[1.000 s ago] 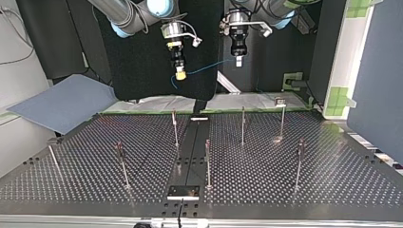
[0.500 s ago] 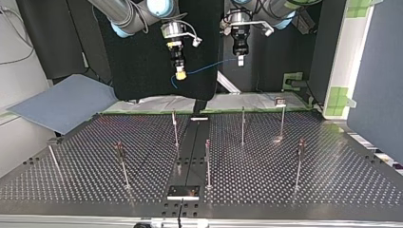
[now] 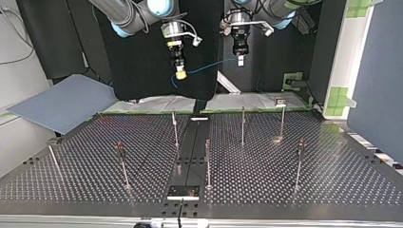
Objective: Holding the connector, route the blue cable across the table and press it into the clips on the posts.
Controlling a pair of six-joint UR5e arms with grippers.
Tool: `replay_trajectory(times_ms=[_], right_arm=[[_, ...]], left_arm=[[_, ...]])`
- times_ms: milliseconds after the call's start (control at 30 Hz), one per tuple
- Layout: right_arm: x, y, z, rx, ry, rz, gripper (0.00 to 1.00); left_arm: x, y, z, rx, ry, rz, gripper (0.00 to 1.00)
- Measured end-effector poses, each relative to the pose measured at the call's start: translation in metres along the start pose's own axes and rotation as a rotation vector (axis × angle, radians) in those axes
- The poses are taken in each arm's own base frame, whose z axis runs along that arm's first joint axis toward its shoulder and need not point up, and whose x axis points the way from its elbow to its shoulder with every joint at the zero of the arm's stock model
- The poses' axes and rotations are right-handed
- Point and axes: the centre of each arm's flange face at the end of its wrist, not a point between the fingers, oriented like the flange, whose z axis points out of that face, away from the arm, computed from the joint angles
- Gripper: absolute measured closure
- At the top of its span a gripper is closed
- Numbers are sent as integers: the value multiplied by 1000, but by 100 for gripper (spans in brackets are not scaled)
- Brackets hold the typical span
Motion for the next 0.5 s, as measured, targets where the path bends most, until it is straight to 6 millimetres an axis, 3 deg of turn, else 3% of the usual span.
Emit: replay_trajectory(times_ms=[200, 500], right_arm=[[-26, 0, -12, -12, -88, -67, 100], [-38, 1, -21, -5, -165, -105, 100]], left_arm=[[0, 0, 0, 0, 0, 0, 100], [0, 0, 0, 0, 0, 0, 100]])
